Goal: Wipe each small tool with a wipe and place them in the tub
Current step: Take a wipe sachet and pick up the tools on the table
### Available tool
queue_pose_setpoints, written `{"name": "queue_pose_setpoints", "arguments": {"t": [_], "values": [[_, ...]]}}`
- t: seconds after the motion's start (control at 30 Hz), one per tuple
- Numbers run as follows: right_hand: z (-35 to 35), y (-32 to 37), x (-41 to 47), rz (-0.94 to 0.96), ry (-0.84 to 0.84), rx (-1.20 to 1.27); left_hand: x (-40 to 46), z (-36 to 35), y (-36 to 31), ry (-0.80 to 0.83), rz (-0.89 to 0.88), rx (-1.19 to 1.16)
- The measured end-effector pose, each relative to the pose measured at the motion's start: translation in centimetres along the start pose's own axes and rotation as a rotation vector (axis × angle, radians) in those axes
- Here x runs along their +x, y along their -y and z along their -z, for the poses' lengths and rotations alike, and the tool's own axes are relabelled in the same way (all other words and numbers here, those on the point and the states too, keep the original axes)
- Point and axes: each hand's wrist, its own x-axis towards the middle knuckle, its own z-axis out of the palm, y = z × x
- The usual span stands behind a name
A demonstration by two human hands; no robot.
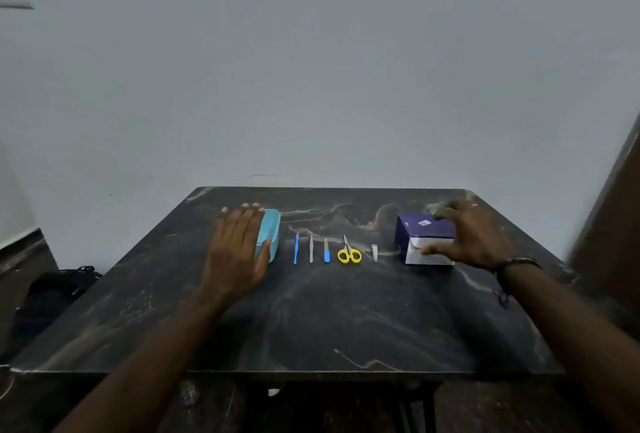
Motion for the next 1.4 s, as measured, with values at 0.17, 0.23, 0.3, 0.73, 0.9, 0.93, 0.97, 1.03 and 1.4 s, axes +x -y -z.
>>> {"name": "queue_pose_setpoints", "arguments": {"t": [0.17, 0.23, 0.3, 0.73, 0.9, 0.93, 0.97, 1.03, 1.4], "values": [[-0.8, 0.5, -1.5, 0.021, 0.021, -0.057, -2.4, -0.8, -0.1, -0.034, 0.018, -0.042], [-1.5, 0.4, -1.6, 0.052, -0.013, -0.098, -2.4, -0.8, 0.0, -0.032, 0.045, -0.066], [-2.3, 0.4, -1.6, 0.088, -0.046, -0.140, -2.4, -0.8, 0.1, -0.039, 0.062, -0.068], [-3.9, -0.3, -1.6, 0.222, -0.253, -0.295, -2.7, -1.0, 0.2, 0.014, 0.138, -0.080], [-4.2, -0.9, -1.5, 0.287, -0.372, -0.305, -2.8, -0.6, -0.2, -0.032, 0.081, -0.057], [-4.0, -0.9, -1.4, 0.280, -0.381, -0.299, -2.9, -0.6, -0.2, -0.039, 0.062, -0.055], [-3.7, -0.8, -1.3, 0.275, -0.396, -0.298, -3.0, -0.7, -0.2, -0.041, 0.044, -0.057], [-3.0, -0.7, -0.8, 0.264, -0.419, -0.291, -3.1, -0.8, -0.1, -0.013, 0.038, -0.067], [-1.7, -0.4, 3.2, 0.143, -0.499, -0.216, -2.8, -0.5, -0.7, 0.089, 0.082, -0.092]]}}
